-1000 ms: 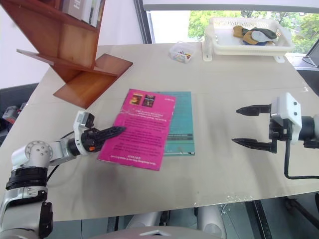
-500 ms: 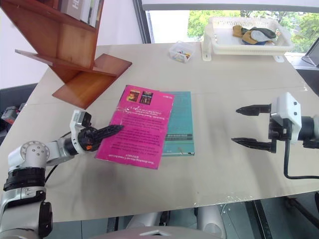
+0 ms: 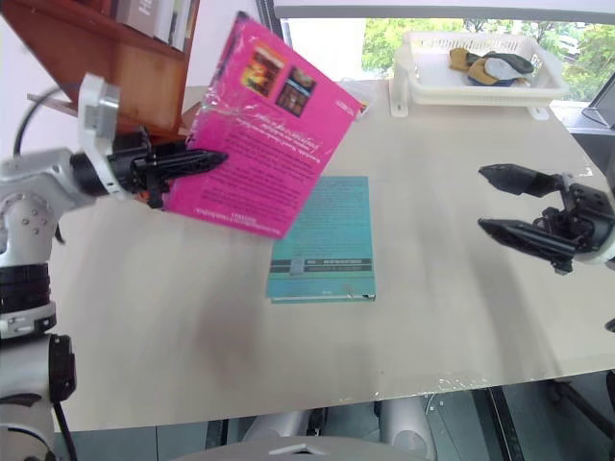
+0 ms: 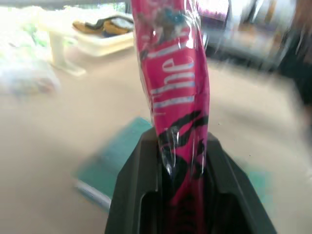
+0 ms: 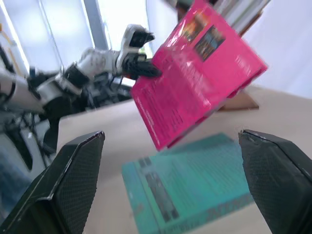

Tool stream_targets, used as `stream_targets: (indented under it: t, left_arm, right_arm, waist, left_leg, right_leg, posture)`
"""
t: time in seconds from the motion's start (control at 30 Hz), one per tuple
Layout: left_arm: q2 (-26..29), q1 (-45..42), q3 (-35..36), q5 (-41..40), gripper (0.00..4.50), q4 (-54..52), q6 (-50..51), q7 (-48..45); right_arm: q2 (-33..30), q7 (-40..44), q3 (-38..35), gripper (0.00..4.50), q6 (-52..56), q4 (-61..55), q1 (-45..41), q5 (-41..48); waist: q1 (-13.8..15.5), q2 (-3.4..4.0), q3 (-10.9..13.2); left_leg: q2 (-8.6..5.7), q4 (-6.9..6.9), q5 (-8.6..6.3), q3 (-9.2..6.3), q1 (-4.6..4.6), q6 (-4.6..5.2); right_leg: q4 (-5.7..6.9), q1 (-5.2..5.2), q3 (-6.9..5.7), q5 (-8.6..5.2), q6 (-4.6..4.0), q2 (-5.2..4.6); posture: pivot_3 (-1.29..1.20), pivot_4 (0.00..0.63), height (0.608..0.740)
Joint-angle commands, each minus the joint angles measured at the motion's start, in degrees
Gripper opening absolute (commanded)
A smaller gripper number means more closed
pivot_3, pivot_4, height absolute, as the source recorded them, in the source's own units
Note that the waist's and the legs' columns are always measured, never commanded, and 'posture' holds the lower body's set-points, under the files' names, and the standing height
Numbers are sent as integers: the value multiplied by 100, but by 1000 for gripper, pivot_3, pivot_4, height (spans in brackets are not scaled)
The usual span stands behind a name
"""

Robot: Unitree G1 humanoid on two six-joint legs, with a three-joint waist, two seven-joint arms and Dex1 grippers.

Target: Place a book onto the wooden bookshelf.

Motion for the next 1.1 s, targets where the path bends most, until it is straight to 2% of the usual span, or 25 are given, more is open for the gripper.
stream_targets:
  t: [0.03, 0.17, 0.27, 0.5, 0.73, 1.03, 1.1]
  left_arm:
    - [42, -693, -63, 1009, 508, 250, -2267, 107]
    - [91, -1427, -134, 1889, 508, 1080, -4362, 401]
    - [250, -1711, -116, 2239, 508, 1700, -5486, 447]
    - [1077, -1604, -125, 2770, 508, 2959, -7041, 366]
    - [1511, -1724, -317, 3083, 508, 4077, -8061, 430]
    - [1440, -1871, -408, 2892, 508, 4501, -8162, 330]
    - [1343, -1844, -343, 2635, 508, 4420, -7932, 216]
  right_arm:
    - [63, 9, -209, 4500, 29, 145, -214, 166]
    - [83, 95, -168, 4500, -3, 427, -446, 85]
    - [80, 180, -130, 4500, -57, 613, -563, -22]
    - [86, 323, -111, 4500, -127, 814, -681, -199]
    - [143, 412, -94, 4500, -205, 935, -735, -334]
    - [197, 422, -160, 4500, -223, 913, -649, -430]
    - [197, 426, -166, 4500, -219, 915, -645, -438]
  waist:
    - [3, -1, 0]
    - [-10, 0, 0]
    - [-35, 0, 0]
    - [-89, 1, 0]
    - [-93, 0, 0]
    - [-136, 0, 0]
    - [-152, 0, 0]
  left_leg:
    - [0, 0, 0, 0, -1, 0]
    - [-1, 2, 0, 2, -9, 1]
    - [-1, 0, 0, 11, -14, 2]
    - [-1, 3, -1, 11, -15, 4]
    - [-5, 10, -2, 7, -15, 7]
    - [-7, 14, -5, 6, -15, 13]
    - [-8, 15, -6, 7, -15, 13]
  right_leg:
    - [0, 0, -1, 0, 0, 0]
    - [-6, -5, -3, 1, 1, 1]
    - [-3, -16, -13, 1, 2, 5]
    - [6, -18, -15, 1, 3, 9]
    - [16, -17, -28, 1, 3, 16]
    - [29, -18, -32, 1, 3, 20]
    - [33, -19, -32, 1, 3, 20]
  posture:
    - [0, 150, 740]
    - [0, 150, 740]
    - [0, 150, 740]
    - [0, 150, 740]
    - [0, 150, 740]
    - [0, 150, 740]
    - [0, 150, 740]
